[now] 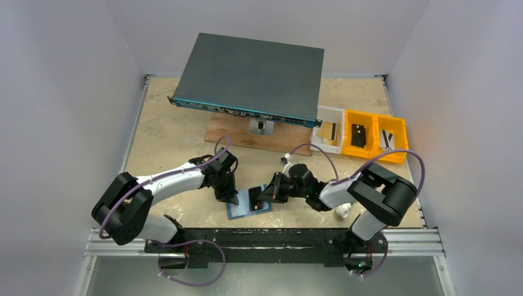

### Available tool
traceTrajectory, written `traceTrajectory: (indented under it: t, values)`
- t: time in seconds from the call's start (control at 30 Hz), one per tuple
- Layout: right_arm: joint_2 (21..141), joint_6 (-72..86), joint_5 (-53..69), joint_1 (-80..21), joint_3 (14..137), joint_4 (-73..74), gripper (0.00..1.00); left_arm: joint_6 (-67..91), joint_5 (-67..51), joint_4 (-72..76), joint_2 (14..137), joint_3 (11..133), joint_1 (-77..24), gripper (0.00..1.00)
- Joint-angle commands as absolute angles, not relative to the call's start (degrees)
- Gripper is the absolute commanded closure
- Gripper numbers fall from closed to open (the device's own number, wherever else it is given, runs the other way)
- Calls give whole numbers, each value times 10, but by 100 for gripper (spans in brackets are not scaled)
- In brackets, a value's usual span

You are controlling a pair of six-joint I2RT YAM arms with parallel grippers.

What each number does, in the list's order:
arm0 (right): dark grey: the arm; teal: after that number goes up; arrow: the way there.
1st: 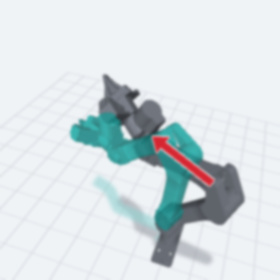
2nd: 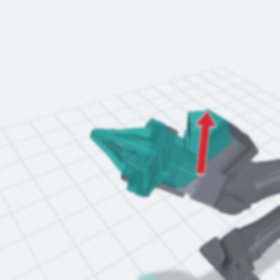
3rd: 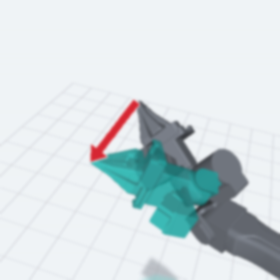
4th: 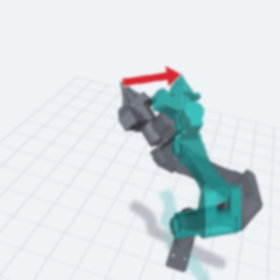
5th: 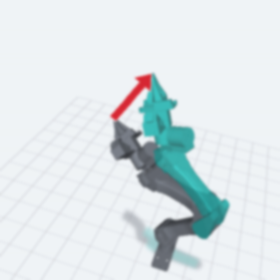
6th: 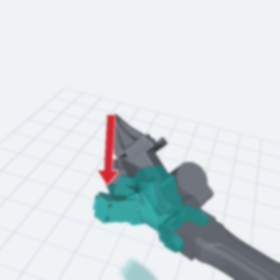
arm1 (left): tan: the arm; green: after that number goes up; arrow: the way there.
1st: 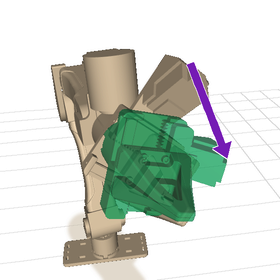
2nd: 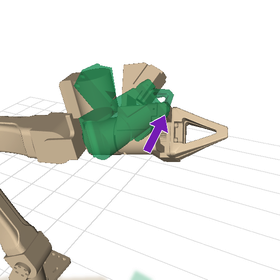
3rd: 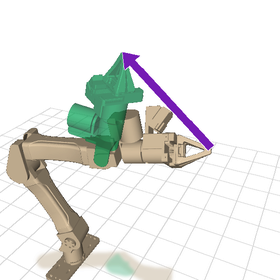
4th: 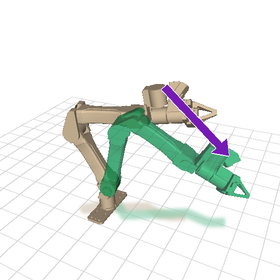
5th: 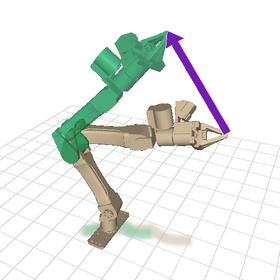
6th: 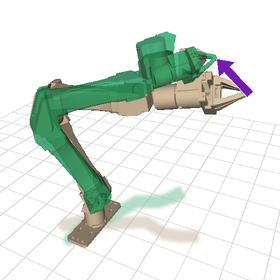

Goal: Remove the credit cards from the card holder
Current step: Remove the credit card from the card holder.

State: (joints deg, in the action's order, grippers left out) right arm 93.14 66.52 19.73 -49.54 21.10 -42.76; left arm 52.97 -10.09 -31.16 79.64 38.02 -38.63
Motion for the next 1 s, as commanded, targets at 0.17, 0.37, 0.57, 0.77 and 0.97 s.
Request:
traceTrajectory:
  t: [0.17,0.37,0.57,0.77,0.97]
  values:
    - [868,629,146,-492,211,-326,100,506,-23,-349,787,361,-380,100]
    - [847,615,143,-492,228,-291,100,498,-32,-360,759,387,-380,100]
    - [818,608,135,-492,236,-263,100,487,-39,-375,747,416,-381,100]
    - [798,601,133,-492,245,-239,100,479,-42,-388,726,435,-381,100]
    - [773,594,124,-491,255,-209,100,476,-44,-402,699,451,-381,97]
